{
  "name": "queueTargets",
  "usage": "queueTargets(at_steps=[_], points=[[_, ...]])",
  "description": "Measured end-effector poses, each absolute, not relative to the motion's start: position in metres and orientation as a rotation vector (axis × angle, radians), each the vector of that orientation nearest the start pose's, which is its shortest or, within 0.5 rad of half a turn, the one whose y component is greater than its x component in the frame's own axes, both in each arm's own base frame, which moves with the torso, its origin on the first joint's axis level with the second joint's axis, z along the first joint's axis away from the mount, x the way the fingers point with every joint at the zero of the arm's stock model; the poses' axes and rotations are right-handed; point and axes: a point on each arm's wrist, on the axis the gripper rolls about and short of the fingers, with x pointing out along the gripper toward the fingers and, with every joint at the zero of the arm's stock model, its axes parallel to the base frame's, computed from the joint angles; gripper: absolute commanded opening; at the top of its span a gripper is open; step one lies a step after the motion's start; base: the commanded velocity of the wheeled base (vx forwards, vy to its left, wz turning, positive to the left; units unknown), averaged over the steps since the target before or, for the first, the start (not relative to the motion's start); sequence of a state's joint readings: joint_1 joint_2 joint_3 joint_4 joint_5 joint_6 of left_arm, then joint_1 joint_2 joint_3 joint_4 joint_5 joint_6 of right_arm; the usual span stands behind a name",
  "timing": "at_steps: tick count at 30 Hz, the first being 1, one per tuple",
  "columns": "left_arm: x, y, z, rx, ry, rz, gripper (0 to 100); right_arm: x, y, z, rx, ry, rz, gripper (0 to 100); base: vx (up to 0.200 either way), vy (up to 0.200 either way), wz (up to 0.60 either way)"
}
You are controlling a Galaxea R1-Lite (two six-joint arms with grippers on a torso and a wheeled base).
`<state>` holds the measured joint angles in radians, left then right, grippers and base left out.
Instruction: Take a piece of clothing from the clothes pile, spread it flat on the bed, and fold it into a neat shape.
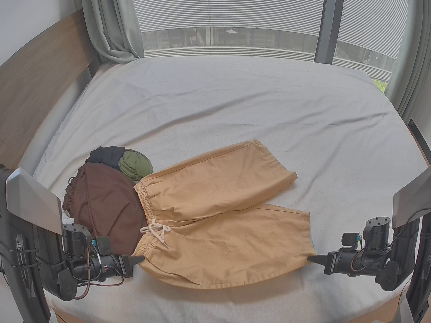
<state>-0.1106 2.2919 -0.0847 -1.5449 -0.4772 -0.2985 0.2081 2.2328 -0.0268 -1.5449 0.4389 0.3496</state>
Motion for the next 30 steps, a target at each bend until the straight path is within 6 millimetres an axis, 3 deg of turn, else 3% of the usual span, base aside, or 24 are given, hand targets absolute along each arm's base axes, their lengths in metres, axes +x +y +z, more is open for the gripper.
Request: queueTargets(at_steps=[11,23,30], points=[[0.265,-0.044,0.01,-0.534,0.566,-0.472,0,0.245,0.06,0.016,0.441,0.582,0.527,0,0.0,0.0,0.0],[0.277,-0.045,0.019,-0.565,0.5,-0.433,0,0.278,0.062,0.033,0.442,0.506,0.526,0,0.0,0.0,0.0],[0.282,-0.046,0.021,-0.571,0.479,-0.419,0,0.302,0.062,0.053,0.443,0.487,0.514,0,0.0,0.0,0.0]])
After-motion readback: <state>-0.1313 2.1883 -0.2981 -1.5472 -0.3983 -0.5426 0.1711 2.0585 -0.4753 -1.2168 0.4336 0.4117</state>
